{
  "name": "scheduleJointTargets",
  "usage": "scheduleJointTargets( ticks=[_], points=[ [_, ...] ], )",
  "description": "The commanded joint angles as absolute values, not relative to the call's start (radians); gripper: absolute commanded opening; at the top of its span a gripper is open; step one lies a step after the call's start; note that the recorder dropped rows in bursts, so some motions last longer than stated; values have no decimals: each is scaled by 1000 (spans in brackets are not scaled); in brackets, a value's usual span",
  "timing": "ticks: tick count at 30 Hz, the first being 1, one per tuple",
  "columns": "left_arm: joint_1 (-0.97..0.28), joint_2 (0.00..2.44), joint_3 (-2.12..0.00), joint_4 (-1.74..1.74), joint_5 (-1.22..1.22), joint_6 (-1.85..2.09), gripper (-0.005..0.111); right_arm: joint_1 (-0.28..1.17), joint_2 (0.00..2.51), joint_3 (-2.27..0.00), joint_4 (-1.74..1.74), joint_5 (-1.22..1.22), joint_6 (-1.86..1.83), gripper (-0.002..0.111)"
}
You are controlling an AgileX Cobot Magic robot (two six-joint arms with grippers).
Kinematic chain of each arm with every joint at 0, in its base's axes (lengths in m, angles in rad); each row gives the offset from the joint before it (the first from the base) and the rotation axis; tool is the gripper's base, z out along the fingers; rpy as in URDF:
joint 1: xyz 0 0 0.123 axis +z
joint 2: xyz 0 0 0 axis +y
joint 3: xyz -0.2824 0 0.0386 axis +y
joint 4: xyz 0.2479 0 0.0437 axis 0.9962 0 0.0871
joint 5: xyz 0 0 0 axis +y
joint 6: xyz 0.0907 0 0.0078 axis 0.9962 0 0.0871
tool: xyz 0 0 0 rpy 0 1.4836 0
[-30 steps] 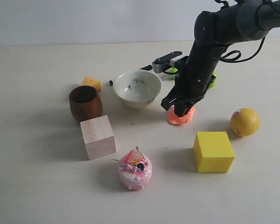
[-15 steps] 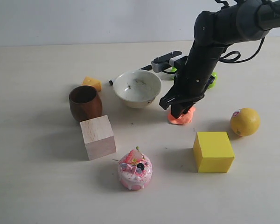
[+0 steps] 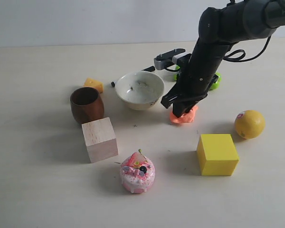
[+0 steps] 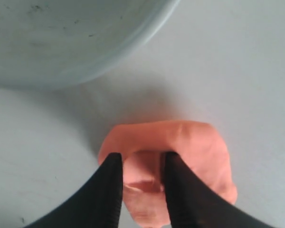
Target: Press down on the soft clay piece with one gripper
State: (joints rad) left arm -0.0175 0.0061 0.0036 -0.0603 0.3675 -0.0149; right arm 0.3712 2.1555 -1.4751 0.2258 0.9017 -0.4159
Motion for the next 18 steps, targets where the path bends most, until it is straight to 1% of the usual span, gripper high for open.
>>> scheduleJointTargets(
  ticks=[1, 8, 14, 18],
  points=[
    [-23, 0, 0, -60, 357, -21, 0, 373, 2143, -1473, 226, 895, -415, 22],
    [-23, 0, 0, -60, 357, -21, 0, 373, 2143, -1473, 225, 905, -415, 0],
    [-23, 0, 0, -60, 357, -21, 0, 373, 2130, -1473, 222, 916, -415, 0],
    [-23, 0, 0, -60, 357, -21, 0, 369, 2074, -1473, 209, 930, -384, 0]
  ],
)
